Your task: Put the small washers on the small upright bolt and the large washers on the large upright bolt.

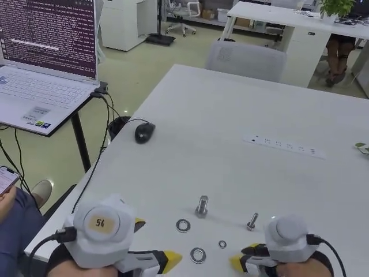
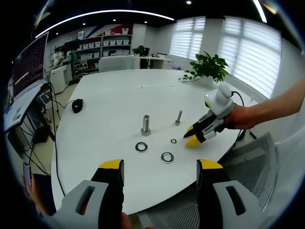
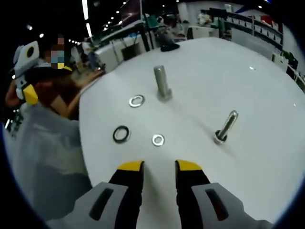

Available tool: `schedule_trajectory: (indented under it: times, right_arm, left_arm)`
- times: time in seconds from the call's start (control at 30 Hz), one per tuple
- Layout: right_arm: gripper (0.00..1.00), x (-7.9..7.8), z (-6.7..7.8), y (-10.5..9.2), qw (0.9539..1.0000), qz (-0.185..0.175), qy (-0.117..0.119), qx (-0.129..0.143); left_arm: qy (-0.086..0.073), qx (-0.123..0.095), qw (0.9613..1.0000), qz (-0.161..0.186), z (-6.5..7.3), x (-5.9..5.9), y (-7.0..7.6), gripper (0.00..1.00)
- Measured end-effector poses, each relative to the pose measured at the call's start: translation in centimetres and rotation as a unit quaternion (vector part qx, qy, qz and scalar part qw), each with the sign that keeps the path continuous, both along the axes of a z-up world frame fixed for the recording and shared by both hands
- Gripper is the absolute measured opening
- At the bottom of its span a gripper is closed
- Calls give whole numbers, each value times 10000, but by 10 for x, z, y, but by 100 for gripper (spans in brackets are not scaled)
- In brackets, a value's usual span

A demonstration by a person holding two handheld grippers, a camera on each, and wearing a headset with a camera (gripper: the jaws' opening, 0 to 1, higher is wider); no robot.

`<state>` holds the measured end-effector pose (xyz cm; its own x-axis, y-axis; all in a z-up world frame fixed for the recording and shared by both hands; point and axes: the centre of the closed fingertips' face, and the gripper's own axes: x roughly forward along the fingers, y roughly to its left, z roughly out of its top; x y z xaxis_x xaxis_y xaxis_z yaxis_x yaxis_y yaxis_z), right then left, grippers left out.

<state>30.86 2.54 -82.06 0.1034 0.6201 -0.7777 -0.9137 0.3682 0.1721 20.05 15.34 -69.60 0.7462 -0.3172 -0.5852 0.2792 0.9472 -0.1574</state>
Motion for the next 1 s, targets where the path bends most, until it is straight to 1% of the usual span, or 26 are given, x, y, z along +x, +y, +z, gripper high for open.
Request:
schedule_trajectory:
  times: [0.03, 0.07, 0.13, 0.2, 0.23, 0.27, 0.3, 0.4, 0.43, 0.5, 0.57, 0.63, 0.67, 0.7, 0.77, 0.83, 0.93, 1.0]
  right_arm:
    - [27, 0, 0, 5, 9998, 205, -70, 12]
    - [27, 1, -1, 5, 9993, 332, -124, -95]
    - [27, 2, -2, 8, 9984, 507, -182, -185]
    - [27, 6, -3, 12, 9970, 660, -305, -255]
    - [27, 7, -3, 13, 9965, 715, -329, -291]
    - [27, 8, -3, 13, 9957, 784, -356, -355]
    - [27, 8, -4, 15, 9938, 935, -427, -436]
    - [27, 10, -6, 19, 9902, 1167, -539, -537]
    - [27, 10, -6, 21, 9880, 1297, -613, -577]
    - [26, 10, -5, 24, 9849, 1470, -685, -598]
    - [26, 10, -5, 26, 9779, 1792, -784, -741]
    - [26, 9, -6, 28, 9750, 1934, -735, -815]
    - [26, 10, -6, 27, 9691, 2151, -787, -911]
    - [26, 10, -6, 28, 9664, 2253, -815, -933]
    - [24, 8, -7, 30, 9659, 2286, -784, -930]
    - [23, 7, -7, 31, 9636, 2364, -799, -962]
    - [20, 8, -7, 32, 9635, 2364, -782, -979]
    - [15, 9, -7, 32, 9627, 2383, -797, -1006]
  left_arm:
    - [-2, -7, 10000, 11, 0, 0, 0, 61]
    - [-2, -9, 10000, 21, 0, 0, 1, 61]
    - [-1, -9, 10000, 33, 0, 0, 1, 61]
    - [-1, -21, 10000, 46, 0, 0, 0, 61]
    - [3, -21, 10000, 44, -1, -1, 0, 61]
    - [8, -18, 10000, 44, -1, -1, 0, 61]
    - [9, -16, 10000, 45, -1, 0, 0, 61]
    - [4, -24, 10000, 50, -1, 0, 0, 61]
    - [1, -26, 10000, 56, -1, 0, 0, 61]
    - [10, -47, 10000, 74, -2, 0, 1, 61]
    - [38, -30, 10000, 63, -4, 0, 1, 60]
    - [42, -16, 10000, 48, -4, -1, 1, 60]
    - [41, -27, 10000, 51, -4, 0, 0, 60]
    - [39, -31, 10000, 51, -4, 0, 0, 60]
    - [45, -20, 10000, 41, -4, 0, 0, 60]
    - [43, -18, 10000, 40, -4, 0, -1, 60]
    - [32, -25, 10000, 33, -3, 2, -2, 60]
    - [27, -19, 10000, 20, -2, 3, -3, 60]
